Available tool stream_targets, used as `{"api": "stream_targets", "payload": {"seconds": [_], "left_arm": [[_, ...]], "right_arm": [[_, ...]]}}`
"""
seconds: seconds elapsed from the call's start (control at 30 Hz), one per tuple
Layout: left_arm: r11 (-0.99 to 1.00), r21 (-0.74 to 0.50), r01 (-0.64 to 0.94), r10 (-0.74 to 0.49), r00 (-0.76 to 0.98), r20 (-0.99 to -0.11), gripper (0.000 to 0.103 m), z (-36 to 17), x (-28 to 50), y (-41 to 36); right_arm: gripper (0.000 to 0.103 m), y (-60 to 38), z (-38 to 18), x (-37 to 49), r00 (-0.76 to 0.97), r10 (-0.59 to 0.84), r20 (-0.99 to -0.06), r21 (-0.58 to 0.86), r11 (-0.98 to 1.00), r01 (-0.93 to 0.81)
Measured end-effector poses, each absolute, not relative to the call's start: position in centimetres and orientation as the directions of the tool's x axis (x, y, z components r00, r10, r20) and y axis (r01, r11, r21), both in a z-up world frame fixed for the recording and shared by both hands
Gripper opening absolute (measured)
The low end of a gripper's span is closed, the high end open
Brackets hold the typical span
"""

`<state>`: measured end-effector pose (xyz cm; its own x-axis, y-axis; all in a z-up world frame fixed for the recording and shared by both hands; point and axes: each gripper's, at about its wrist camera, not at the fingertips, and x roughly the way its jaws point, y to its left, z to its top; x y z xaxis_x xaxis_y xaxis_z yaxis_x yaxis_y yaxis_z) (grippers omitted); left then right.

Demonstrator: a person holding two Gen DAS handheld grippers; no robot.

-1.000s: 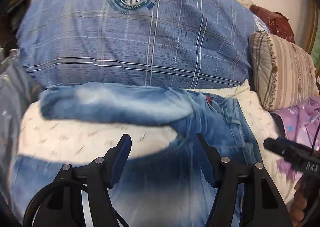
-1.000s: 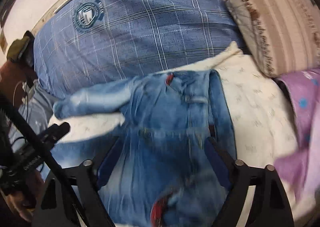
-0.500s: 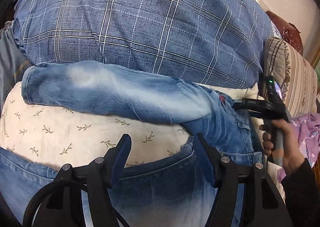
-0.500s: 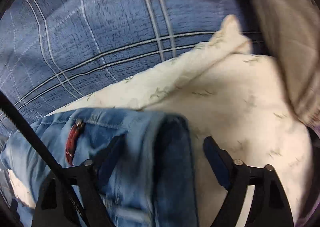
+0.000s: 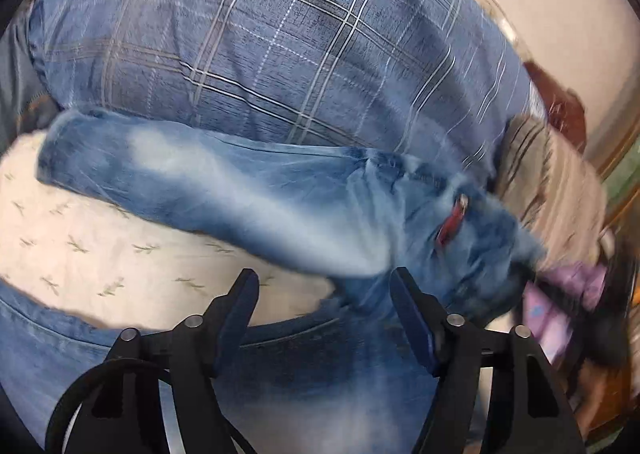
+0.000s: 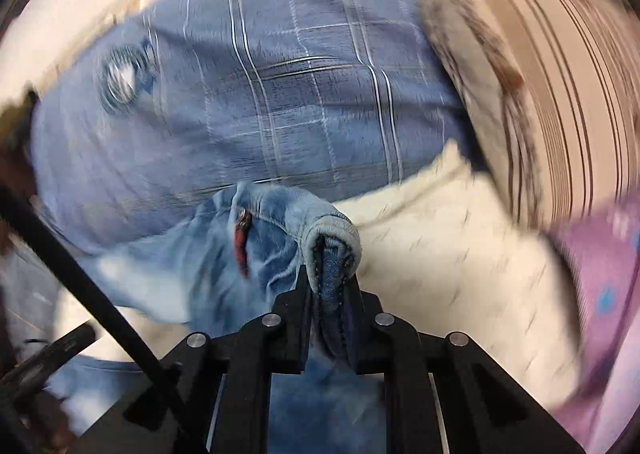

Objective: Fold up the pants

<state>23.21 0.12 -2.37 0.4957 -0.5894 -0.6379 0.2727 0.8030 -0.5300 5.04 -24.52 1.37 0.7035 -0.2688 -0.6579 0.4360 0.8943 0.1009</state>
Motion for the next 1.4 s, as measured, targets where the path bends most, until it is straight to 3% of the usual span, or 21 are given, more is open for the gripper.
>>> {"api": "stream_targets", "payload": {"seconds": [0.07, 0.27, 0.6, 0.67, 0.7, 0.73, 0.83, 0.97, 1.07, 1.23, 1.3, 1.4], "left_arm": [[0.777, -0.582, 0.241, -0.62, 0.455, -0.64, 0.07, -2.0, 24.7, -0.5], [0.736, -0.657, 0.161, -0.663, 0.362, -0.655, 0.072, -1.1, 30.6, -4.6], [0.852, -0.524, 0.011, -0.503, 0.3, -0.811, 0.073, -1.3, 36.1, -9.6], [0.896, -0.445, 0.007, -0.429, 0.284, -0.858, 0.061, -1.8, 35.8, -10.3], [0.905, -0.425, 0.006, -0.41, 0.277, -0.869, 0.033, -2.1, 35.7, -10.3], [0.909, -0.416, 0.011, -0.403, 0.272, -0.874, 0.014, -2.5, 35.4, -10.1], [0.885, -0.466, 0.019, -0.446, 0.326, -0.834, 0.007, -2.2, 33.2, -8.0], [0.818, -0.571, 0.064, -0.534, 0.454, -0.714, 0.006, 0.1, 27.2, -3.0], [0.776, -0.628, 0.06, -0.58, 0.459, -0.673, 0.006, -0.1, 22.6, 0.0], [0.76, -0.649, 0.025, -0.601, 0.406, -0.688, 0.006, -4.2, 15.3, 4.2], [0.796, -0.605, -0.014, -0.562, 0.351, -0.749, 0.006, -8.0, 13.0, 4.6], [0.837, -0.546, -0.007, -0.507, 0.365, -0.781, 0.009, -11.0, 11.4, 4.7]], "right_arm": [[0.013, -24.4, 1.5, 3.5, 0.742, -0.241, -0.626, 0.148, 0.897, 0.416], [0.013, -23.8, 0.7, 2.1, 0.729, -0.149, -0.668, 0.15, 0.932, 0.329], [0.014, -23.1, -1.9, -0.7, 0.674, -0.074, -0.735, 0.126, 0.962, 0.243], [0.014, -23.2, -2.2, -0.9, 0.666, -0.061, -0.743, 0.132, 0.963, 0.235], [0.014, -23.3, -2.1, -1.0, 0.667, -0.057, -0.743, 0.135, 0.963, 0.233], [0.014, -23.4, -2.0, -1.2, 0.67, -0.057, -0.74, 0.139, 0.962, 0.235], [0.014, -24.5, -2.2, -1.3, 0.672, -0.027, -0.74, 0.188, 0.951, 0.245], [0.015, -26.0, -2.2, -1.7, 0.694, 0.016, -0.72, 0.269, 0.928, 0.257], [0.015, -26.2, -0.9, -2.7, 0.733, -0.012, -0.68, 0.276, 0.922, 0.271], [0.018, -25.1, -1.1, -4.9, 0.701, -0.073, -0.709, 0.253, 0.902, 0.35], [0.026, -24.2, -3.7, -6.1, 0.64, -0.093, -0.763, 0.24, 0.878, 0.413], [0.028, -23.7, -7.4, -6.5, 0.506, -0.089, -0.858, 0.203, 0.845, 0.494]]}}
